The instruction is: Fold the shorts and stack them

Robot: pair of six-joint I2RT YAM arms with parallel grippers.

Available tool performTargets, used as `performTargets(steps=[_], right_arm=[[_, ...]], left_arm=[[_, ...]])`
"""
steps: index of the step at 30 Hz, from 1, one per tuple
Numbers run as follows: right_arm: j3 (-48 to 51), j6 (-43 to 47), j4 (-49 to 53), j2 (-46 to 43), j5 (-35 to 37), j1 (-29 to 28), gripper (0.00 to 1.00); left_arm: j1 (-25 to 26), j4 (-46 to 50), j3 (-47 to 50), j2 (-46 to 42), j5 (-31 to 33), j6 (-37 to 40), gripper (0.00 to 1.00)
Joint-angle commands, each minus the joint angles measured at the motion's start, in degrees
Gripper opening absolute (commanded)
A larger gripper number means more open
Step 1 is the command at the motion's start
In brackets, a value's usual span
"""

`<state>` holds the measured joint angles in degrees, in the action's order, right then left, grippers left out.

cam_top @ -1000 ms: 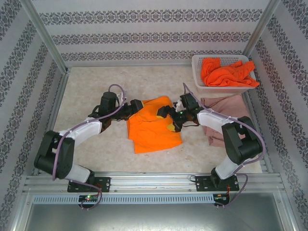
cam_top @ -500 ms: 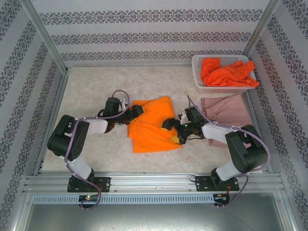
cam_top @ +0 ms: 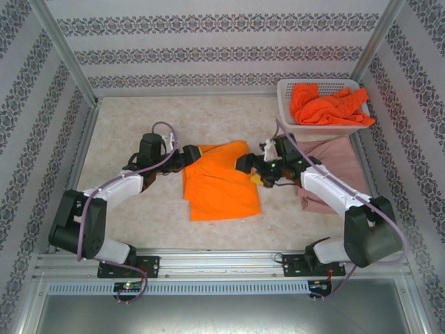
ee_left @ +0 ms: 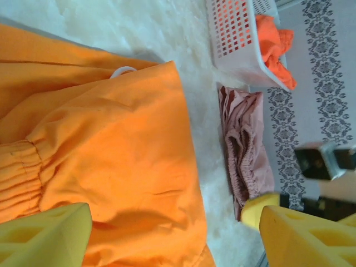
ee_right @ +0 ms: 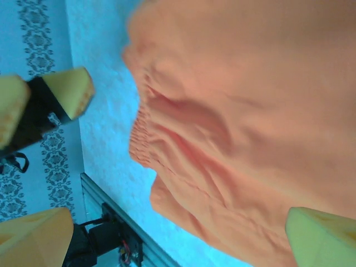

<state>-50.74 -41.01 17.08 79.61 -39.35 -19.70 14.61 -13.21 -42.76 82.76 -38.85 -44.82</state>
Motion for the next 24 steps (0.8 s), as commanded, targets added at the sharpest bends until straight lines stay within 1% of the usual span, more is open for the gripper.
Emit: performTargets(steps=[1,2,5,9,11,12,14,18,24], right_arm=[[-4.8,10.38,6.86,3.87,1.71,1.57,0.98],[-6.36,11.76,7.63,5.42,1.8,1.96,0.98],[-10.26,14.92,9.98,10.28,1.69,3.18,0.98],[-14.15,18.29,11.52,16.56,1.61,4.53,0.98],[-15.21,19.13,11.51,19.16,0.92,5.25,0.98],[-15.71,19.32,11.28,20.33,0.61,5.74,0.98],[-16.37,19.87,11.13,22.37,0.17,6.27,0.98],[-17.8,21.22,11.57,25.66,-0.1,7.08,0.98],[-18.53,22.36,11.66,29.16,-0.07,6.99,0.96]], left_arm=[[0.55,3.7,2.06,0.47,-0.86,1.44,0.73],[0.65,2.48,2.86,1.08,-1.05,0.84,0.7],[1.01,-1.96,4.97,3.66,-1.27,-1.12,0.55],[1.34,-7.21,6.42,7.85,-2.06,-2.74,0.43],[1.38,-7.71,6.81,9.42,-1.99,-2.35,0.33],[1.38,-7.47,7.14,9.99,-1.78,-1.78,0.31],[1.38,-6.41,7.89,10.61,-0.86,-0.51,0.27],[1.27,-4.81,9.13,11.19,-0.01,1.42,0.25],[1.29,-5.8,10.94,11.85,0.3,1.67,0.23]])
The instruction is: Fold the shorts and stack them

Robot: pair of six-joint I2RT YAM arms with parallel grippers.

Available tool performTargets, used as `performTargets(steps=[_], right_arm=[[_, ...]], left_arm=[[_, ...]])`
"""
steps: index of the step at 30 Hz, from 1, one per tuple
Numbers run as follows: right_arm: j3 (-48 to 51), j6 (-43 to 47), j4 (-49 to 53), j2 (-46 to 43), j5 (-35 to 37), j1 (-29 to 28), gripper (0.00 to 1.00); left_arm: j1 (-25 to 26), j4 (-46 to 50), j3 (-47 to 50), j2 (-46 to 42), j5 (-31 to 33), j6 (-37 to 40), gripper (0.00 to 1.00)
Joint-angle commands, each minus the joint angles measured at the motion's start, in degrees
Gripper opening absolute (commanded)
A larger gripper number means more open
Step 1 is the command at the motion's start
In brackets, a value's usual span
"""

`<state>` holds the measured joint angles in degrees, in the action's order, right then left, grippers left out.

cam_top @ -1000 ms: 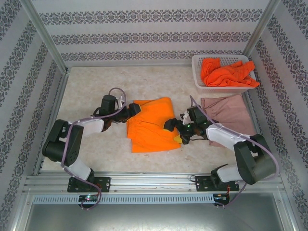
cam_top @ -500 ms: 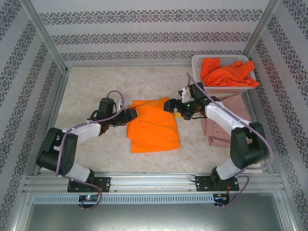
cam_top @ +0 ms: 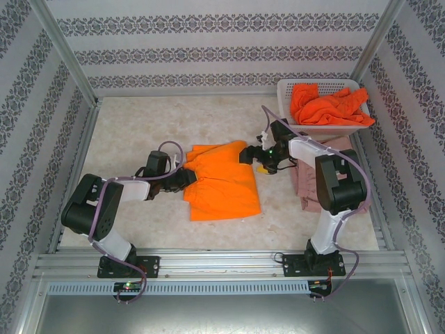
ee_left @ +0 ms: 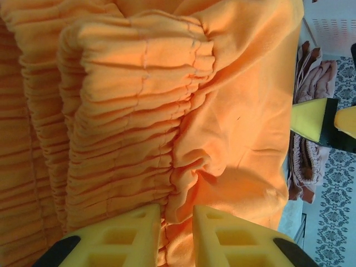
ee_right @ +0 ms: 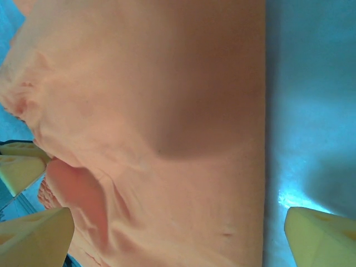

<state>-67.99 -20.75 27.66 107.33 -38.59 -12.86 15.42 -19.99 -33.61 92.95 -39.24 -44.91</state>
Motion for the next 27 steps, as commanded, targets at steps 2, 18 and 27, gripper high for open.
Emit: performTargets(steps=[2,18,27], right_arm=[[-1.44,2.38,1.25,2.21,-0.38,0.16,0.94],[-1.44,0.84,-0.86,6.25,0.21,-4.2,0.67],[-2.14,0.6,0.46,6.6,5.41,-7.09,0.23]], left_arm=[[0.41,0.1,2.18,2.13,0.53,1.32,0.23],[0.42,-3.95,2.64,3.04,-0.03,-1.06,0.22],[0.47,-3.13,2.42,-0.67,0.81,-1.07,0.31]])
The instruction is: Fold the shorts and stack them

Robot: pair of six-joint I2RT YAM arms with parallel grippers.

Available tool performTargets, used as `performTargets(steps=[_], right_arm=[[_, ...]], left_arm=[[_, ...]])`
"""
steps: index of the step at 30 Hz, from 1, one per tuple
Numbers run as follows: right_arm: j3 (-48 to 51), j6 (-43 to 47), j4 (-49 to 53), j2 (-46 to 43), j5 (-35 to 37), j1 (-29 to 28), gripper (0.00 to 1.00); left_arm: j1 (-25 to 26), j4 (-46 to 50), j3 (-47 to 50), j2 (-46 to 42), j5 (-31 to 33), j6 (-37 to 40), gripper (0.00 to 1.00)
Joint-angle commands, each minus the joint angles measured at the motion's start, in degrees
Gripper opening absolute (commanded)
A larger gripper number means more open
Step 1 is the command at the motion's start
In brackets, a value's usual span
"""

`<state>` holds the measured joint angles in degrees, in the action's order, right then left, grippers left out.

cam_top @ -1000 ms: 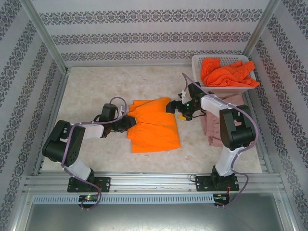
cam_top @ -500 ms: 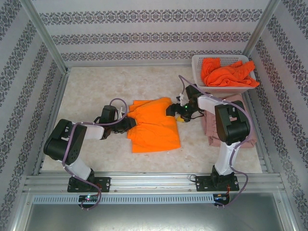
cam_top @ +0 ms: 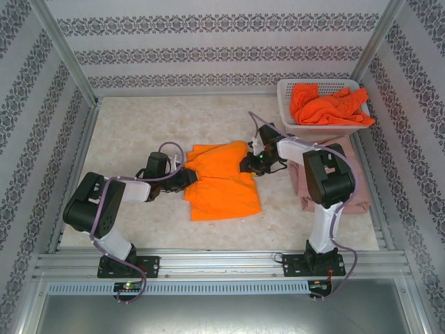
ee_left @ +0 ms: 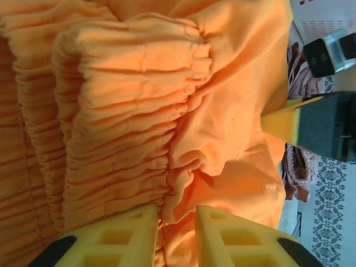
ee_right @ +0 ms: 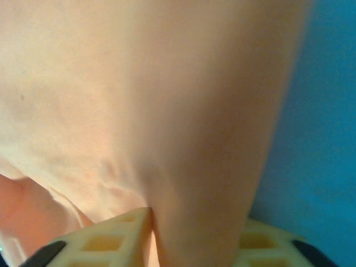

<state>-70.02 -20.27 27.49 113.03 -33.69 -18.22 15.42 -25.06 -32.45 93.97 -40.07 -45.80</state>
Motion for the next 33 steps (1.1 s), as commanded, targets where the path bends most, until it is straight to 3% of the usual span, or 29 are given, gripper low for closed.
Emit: performTargets(steps=[1,4,6,16,24,33], right_arm=[[-0.07,0.44,1.34,0.41,2.0,-1.75,0.17],[0.15,1.77,3.67,-2.38,7.3,-1.73,0.01],[-0.03,3.07,6.47,-4.62,11.42,-1.73,0.0],[-2.97,9.69,23.32,-17.89,27.04,0.64,0.0],[-12.11,15.44,38.3,-21.63,38.18,4.4,0.0],[-21.93,17.46,47.48,-20.39,44.44,6.81,0.0]], left_arm=[[0.48,2.5,1.16,-2.74,1.95,0.13,0.34],[0.47,5.63,0.09,-6.25,2.8,1.57,0.47],[0.41,8.1,-0.59,-8.83,3.88,2.89,0.57],[-0.01,12.48,-0.73,-17.56,7.07,5.93,0.86],[-0.33,12.2,-0.44,-18.57,7.49,6.38,0.97],[-0.31,10.47,0.19,-18.56,7.58,5.59,1.0]])
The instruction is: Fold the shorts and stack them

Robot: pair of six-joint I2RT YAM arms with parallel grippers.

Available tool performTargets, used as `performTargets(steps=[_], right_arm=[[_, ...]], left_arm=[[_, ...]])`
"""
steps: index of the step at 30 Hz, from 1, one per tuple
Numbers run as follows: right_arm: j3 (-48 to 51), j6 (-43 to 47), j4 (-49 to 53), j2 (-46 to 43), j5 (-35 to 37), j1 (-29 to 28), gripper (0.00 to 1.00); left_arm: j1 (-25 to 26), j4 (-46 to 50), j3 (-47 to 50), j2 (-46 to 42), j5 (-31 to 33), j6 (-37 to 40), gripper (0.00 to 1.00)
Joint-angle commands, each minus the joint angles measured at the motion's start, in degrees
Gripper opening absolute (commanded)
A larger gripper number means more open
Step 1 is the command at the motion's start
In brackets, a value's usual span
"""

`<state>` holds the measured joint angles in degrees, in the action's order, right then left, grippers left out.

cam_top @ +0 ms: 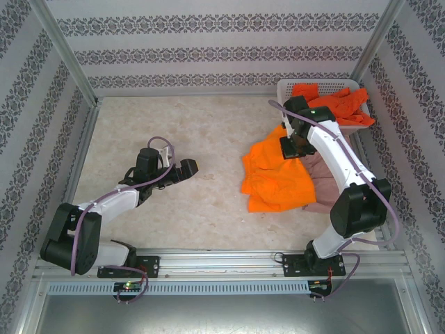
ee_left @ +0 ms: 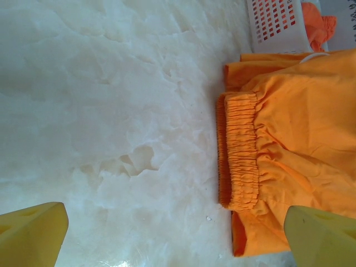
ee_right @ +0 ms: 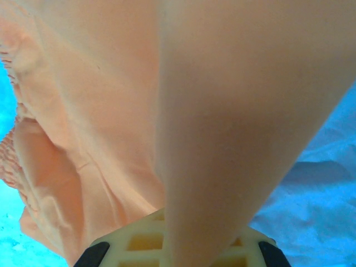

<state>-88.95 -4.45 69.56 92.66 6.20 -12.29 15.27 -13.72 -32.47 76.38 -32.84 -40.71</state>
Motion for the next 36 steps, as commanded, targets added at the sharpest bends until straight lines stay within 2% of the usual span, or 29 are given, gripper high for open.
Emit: performTargets(steps=[1,24,29,36], right_arm=[[-4.07,1.82,6.3,0.13,5.04,1.19,0.0],[-29.33,1.56,20.41,4.8,4.14,6.39,0.0],[-29.97,1.52,20.85,3.73,2.69,8.08,0.0],[-25.67,2.7,19.03,3.02,5.0,13.74,0.0]], left_arm=[[-0.17,-0.87,0.26,-1.0,0.39,0.54,1.0],[-0.52,-1.36,0.23,-0.02,0.19,0.71,1.0],[-0.82,-0.95,0.22,-0.18,0.0,0.83,1.0],[-1.14,-0.7,0.14,-0.09,-0.11,1.24,1.0]])
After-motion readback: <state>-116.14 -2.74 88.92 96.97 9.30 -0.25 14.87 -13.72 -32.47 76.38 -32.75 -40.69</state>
